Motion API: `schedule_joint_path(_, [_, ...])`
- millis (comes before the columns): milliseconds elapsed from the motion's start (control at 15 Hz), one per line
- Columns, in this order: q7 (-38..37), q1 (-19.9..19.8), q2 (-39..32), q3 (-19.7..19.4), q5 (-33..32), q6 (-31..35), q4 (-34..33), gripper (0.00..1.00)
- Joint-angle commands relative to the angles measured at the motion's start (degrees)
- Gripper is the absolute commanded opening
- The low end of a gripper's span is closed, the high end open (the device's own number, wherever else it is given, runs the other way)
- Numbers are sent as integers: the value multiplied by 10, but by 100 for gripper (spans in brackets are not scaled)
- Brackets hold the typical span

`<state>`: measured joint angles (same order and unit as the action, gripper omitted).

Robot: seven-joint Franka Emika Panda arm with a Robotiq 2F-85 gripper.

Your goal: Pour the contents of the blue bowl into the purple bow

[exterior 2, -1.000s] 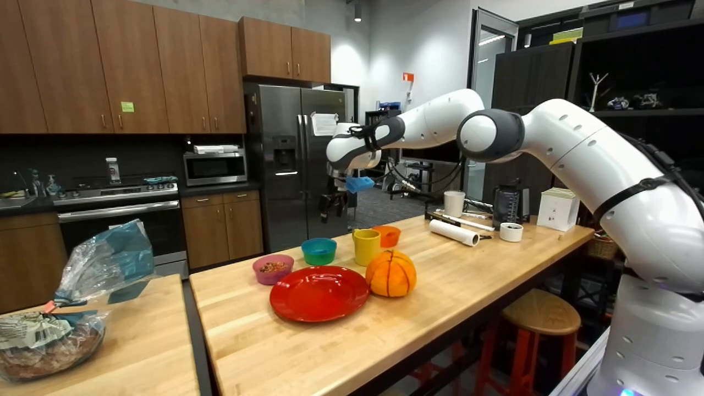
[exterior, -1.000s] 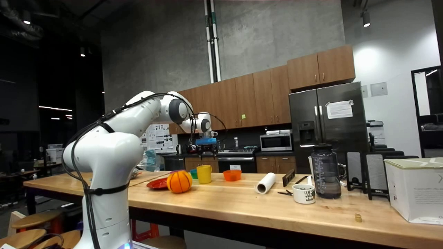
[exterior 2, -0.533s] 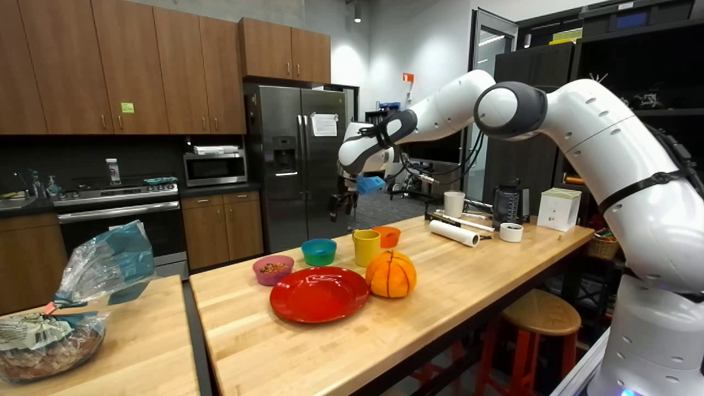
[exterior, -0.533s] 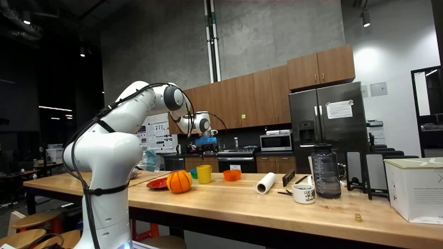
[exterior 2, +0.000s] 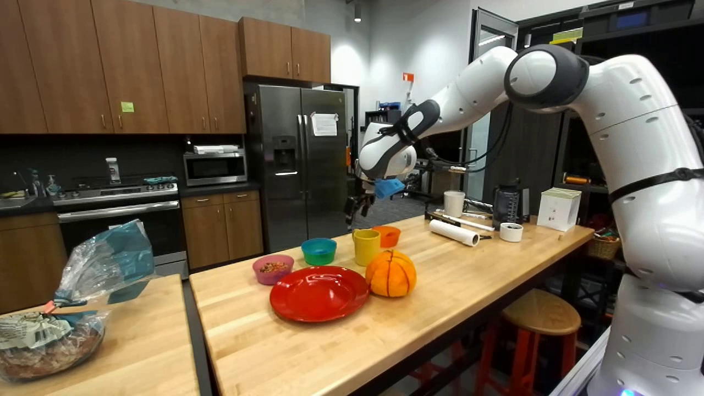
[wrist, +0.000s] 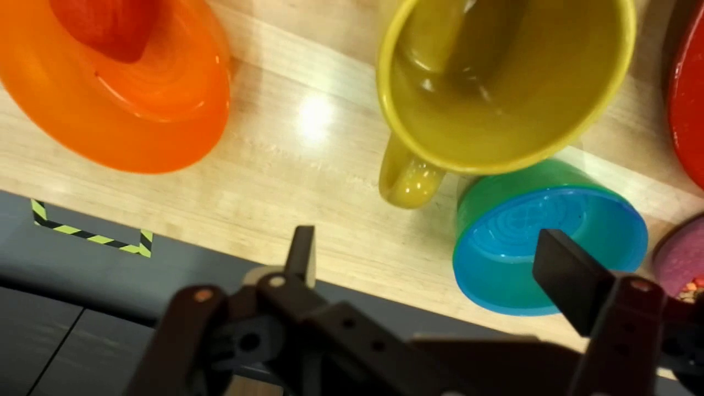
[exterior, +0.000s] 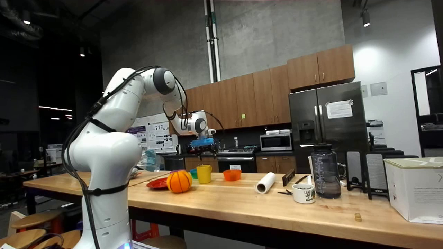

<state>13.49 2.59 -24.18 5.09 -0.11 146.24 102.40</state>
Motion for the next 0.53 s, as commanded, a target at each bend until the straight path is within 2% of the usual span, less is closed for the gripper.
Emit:
schedule_joint_path(0, [-14, -15, 100, 5, 19, 74, 142, 100])
schedule_joint_path(267, [-14, -18, 176, 8, 51, 140, 250, 100])
schedule_joint_path(467, [1, -17, 220, 9, 78, 142, 294, 100])
